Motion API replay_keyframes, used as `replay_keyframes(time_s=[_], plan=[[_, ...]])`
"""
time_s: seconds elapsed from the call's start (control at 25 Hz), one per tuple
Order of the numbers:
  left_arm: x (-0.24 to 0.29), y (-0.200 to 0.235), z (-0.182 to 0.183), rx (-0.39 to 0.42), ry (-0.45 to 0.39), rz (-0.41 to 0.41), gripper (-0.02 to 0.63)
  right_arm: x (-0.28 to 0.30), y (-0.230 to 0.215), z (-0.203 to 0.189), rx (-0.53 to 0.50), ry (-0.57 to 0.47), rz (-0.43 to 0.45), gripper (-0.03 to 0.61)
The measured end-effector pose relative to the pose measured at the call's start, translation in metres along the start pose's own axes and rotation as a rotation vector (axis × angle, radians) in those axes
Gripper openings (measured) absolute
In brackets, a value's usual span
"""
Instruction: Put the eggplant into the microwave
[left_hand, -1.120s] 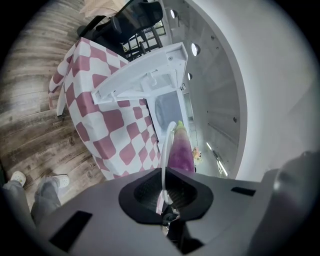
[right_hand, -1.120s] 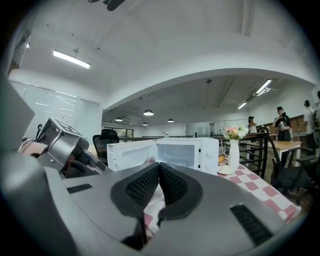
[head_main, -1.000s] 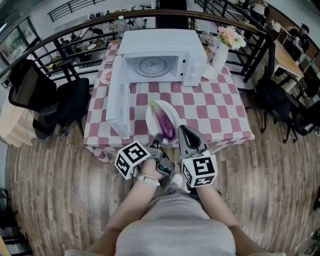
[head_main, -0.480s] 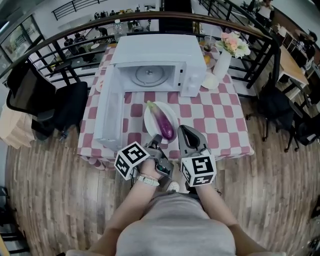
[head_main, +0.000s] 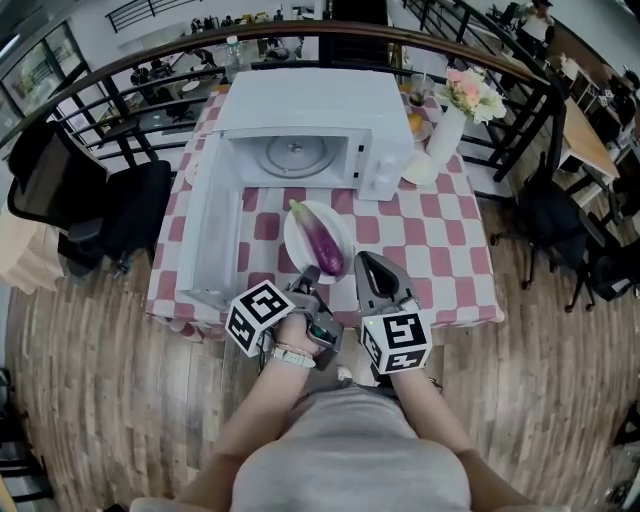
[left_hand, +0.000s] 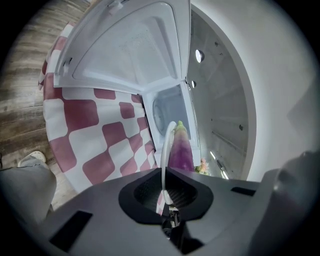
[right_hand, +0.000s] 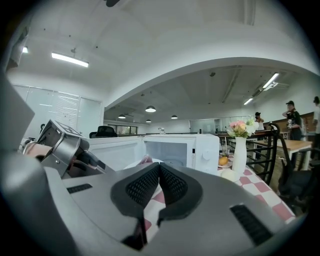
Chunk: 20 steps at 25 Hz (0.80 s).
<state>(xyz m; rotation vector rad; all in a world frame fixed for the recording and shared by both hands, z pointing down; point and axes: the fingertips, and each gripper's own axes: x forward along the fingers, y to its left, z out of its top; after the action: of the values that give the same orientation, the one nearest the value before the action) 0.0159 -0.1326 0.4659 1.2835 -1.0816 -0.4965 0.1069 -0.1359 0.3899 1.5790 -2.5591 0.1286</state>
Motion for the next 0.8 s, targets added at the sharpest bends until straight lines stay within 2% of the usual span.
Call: replay_keyframes(time_s=[0.36,0.48,0.8], plan=[[0.02,-0.008,0.029,0.002,-0.001,0.003,0.018,0.031,-0.007,0.011,0.03,-0.005,-0.008,0.025],[0.028,-0.012,0.041,0.031,0.001,-0.002,0.018,0.041,-0.005,0.018,0.032,-0.009,-0.006,0.025],[0.056,-0.008,0.063,0.035,0.015,-0.008,0.018,0.07,-0.004,0.012,0.044,-0.007,-0.003,0.025]])
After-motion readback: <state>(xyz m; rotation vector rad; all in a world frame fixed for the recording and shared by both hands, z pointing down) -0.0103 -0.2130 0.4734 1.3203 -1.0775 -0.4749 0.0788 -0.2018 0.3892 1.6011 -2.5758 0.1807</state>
